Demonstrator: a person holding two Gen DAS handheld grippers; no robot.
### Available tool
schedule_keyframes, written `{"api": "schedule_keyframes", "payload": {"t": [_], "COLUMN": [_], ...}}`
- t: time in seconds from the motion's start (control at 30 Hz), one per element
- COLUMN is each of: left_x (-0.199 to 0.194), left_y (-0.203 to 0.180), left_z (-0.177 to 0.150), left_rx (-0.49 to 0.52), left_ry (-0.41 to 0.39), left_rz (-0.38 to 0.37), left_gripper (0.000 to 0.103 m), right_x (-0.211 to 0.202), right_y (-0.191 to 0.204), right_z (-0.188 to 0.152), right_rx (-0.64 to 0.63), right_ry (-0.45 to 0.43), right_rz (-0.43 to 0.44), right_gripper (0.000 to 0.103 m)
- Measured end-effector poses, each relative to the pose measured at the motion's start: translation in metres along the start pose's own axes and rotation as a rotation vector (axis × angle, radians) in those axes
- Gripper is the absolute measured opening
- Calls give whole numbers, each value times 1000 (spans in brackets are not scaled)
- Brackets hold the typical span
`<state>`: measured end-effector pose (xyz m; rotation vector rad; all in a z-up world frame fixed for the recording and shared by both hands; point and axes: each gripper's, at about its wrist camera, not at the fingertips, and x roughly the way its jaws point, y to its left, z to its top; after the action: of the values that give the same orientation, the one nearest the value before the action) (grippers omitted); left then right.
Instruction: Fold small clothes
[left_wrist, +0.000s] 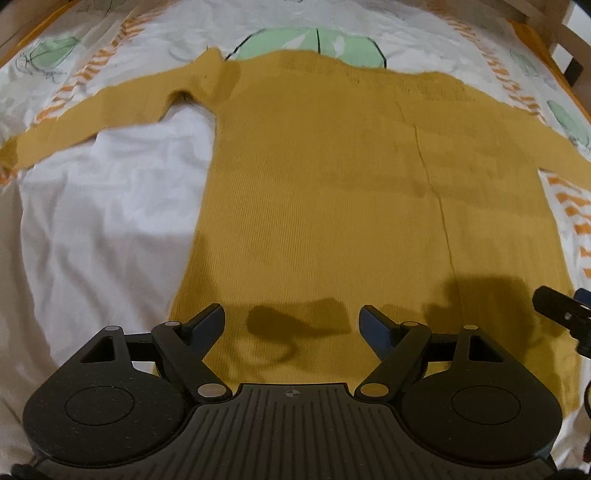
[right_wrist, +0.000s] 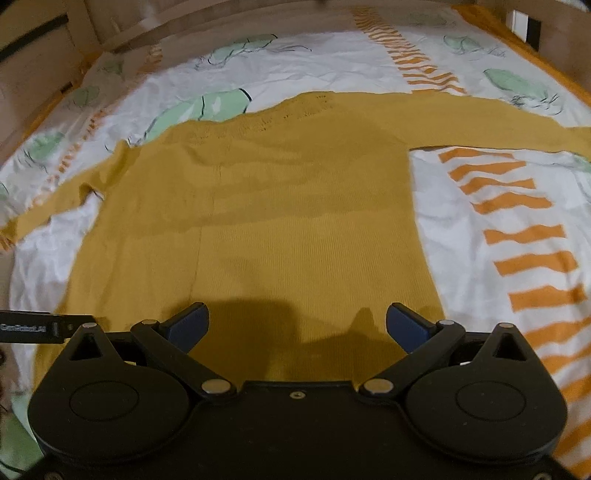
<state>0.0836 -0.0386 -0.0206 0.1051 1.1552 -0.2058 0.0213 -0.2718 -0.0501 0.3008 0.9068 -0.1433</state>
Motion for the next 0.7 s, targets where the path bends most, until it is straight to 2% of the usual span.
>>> {"api": "schedule_keyframes", "payload": {"t": [0.17,0.27,0.5,0.6,0.7], "left_x": [6,12,36,50,66], "left_y": [-7,-13,-25,-26,-24], "left_z": [29,48,85,97,108], "left_rx": [20,27,6,-22,-84], "left_ry": [-90,-156,-324,-361,-367], "left_rz": [27,28,-21,-108,-176], "left_gripper": [79,79,79,79,79], "right_x": [7,10,16,17,18], "right_y": [-28,-52,-118,-145,-169], "right_z": [22,39,75,88,103], "right_rx": [93,159,249,244,216], "right_ry": [-52,-91,-191,-237,-237], "right_rz": [123,146,95,19,-17], "right_gripper": [102,103,103,103,103]}}
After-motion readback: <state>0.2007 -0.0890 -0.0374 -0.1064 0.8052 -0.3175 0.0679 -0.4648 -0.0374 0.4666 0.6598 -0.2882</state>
